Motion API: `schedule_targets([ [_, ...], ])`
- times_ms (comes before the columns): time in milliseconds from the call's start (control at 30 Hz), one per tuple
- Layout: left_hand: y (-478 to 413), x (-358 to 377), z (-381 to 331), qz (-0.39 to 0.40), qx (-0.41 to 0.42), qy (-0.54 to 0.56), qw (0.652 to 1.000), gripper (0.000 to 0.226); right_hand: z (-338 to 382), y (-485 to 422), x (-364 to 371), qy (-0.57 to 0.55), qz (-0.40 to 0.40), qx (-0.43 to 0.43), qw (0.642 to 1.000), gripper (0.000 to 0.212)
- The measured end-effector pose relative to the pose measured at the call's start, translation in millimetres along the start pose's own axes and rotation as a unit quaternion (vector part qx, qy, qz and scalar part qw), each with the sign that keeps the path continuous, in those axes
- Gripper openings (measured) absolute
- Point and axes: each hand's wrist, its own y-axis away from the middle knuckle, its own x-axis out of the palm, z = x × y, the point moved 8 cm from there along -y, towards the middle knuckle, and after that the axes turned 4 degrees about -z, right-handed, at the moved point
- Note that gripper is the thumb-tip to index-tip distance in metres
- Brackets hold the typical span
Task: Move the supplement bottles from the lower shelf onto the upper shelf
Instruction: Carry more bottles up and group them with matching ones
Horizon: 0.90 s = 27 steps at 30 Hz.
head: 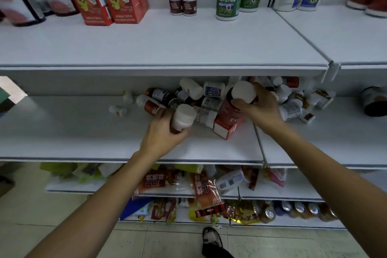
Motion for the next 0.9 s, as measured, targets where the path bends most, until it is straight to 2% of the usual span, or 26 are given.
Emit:
schedule_targets([
  [67,18,-14,-3,-0.008,-0.033,0.054,0.998,0.044,8,19,-2,-0.089,0.011,0.044,0.995,0.033],
  [167,49,-30,-6,0.003,-0.083,0.125,0.989,0.035,22,50,0,-0.185,0.038,0.084,0.978,0.032],
  [267,78,-43,-11,0.018,-0.114,0.169,0.979,0.036,33,79,4,-0.216,0.067,0.114,0.967,0.027],
  [400,108,-59,-28,0.029,-0.142,0.236,0.961,0.022,46,108,2,-0.242,0.088,0.131,0.957,0.011],
  [533,125,-67,-56,0.062,-0.162,0.292,0.941,0.022,57,124,-11,-0.249,0.101,0.146,0.952,0.018],
  [667,127,-80,-87,0.048,-0.148,0.358,0.921,0.029,71,127,-33,-0.252,0.102,0.13,0.954,0.036],
  [800,125,-91,-119,0.031,-0.122,0.405,0.905,0.03,84,125,-60,-0.288,0.107,0.108,0.946,0.037],
  [900,124,-92,-146,0.043,-0.099,0.414,0.904,0.04,88,125,-85,-0.303,0.108,0.095,0.942,0.035],
])
